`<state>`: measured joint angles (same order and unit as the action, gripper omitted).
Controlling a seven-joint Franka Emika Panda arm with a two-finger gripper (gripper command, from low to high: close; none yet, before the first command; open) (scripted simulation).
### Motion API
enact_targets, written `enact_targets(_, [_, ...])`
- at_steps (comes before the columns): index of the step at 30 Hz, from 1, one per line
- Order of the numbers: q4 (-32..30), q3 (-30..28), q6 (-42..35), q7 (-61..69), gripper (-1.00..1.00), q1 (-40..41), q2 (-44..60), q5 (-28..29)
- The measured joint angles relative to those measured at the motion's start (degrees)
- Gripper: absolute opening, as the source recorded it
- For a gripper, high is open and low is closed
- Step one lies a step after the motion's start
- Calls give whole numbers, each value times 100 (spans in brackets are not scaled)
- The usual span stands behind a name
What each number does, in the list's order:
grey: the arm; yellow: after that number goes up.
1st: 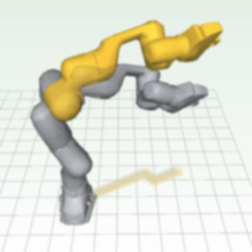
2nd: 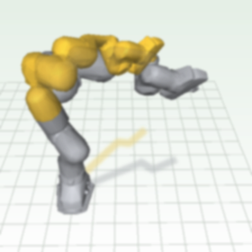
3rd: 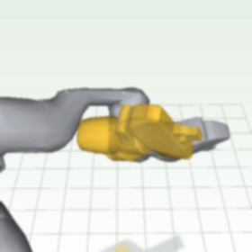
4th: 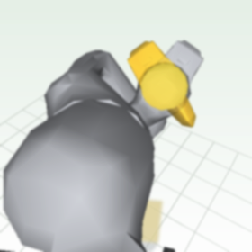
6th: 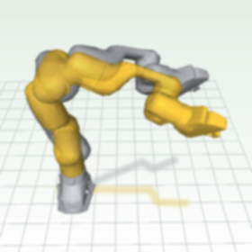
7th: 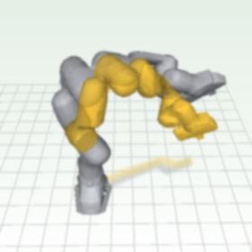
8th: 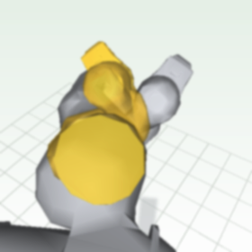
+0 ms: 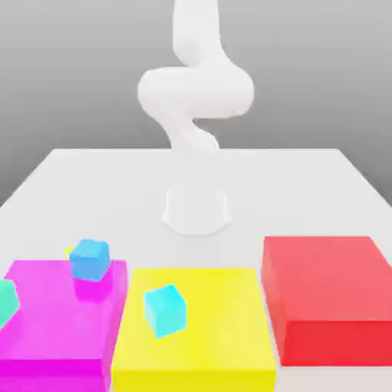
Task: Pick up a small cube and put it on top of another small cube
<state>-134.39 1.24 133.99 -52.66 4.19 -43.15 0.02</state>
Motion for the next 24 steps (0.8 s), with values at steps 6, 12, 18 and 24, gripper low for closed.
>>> enact_targets(6, [-640,248,544,-1682,0,1002,667,20])
enact_targets(12, [-1263,416,1076,-3318,0,1954,1324,43])
enact_targets(18, [-1887,515,1608,-4945,0,2874,1982,59])
enact_targets(24, [-2512,538,2141,-6555,0,3745,2631,61])
